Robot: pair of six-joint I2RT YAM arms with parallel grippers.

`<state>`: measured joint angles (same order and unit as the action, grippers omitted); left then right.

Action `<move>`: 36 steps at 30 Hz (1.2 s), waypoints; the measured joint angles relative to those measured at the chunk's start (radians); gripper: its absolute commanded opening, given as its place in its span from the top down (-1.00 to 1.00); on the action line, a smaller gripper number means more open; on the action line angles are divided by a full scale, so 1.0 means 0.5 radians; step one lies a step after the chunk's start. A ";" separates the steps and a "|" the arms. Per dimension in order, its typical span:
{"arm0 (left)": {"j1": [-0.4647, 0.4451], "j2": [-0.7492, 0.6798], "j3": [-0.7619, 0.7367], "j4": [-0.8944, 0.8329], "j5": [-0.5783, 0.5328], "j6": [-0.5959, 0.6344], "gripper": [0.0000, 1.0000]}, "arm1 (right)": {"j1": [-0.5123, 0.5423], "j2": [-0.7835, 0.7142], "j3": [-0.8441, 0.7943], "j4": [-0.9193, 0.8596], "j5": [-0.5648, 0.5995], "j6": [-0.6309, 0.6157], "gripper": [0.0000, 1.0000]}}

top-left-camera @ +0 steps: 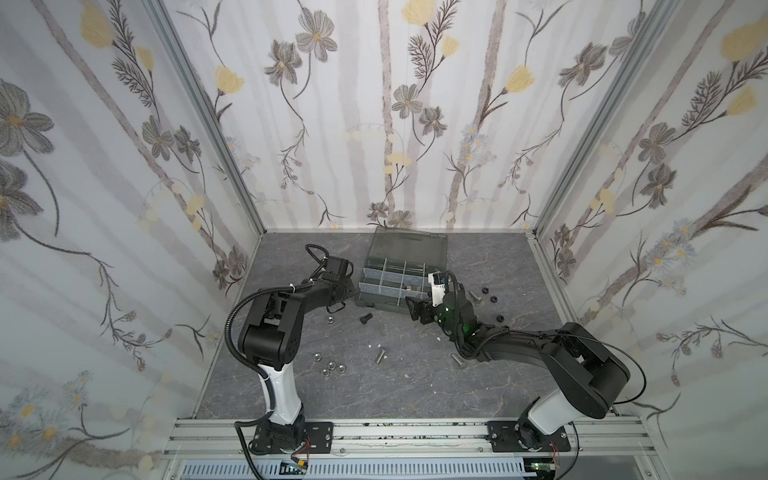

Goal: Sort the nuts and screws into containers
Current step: 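Lower the left gripper onto a silver wing nut and close it, then carry the wing nut into the box compartment and open the left gripper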

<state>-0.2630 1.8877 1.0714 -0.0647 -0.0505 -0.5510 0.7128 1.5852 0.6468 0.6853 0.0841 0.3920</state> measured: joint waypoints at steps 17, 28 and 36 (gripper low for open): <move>-0.034 0.017 -0.014 0.025 -0.027 -0.002 0.57 | -0.011 0.000 0.000 0.000 -0.015 0.017 -0.73; -0.034 -0.001 -0.016 0.021 -0.010 -0.001 0.81 | -0.012 0.000 0.000 0.000 -0.015 0.023 -0.73; -0.035 -0.143 -0.046 -0.127 0.005 0.004 0.84 | -0.018 -0.013 -0.011 -0.001 -0.015 0.023 -0.73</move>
<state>-0.2806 1.8160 1.0485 -0.1280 -0.0483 -0.5491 0.7036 1.5787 0.6415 0.6849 0.0765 0.4034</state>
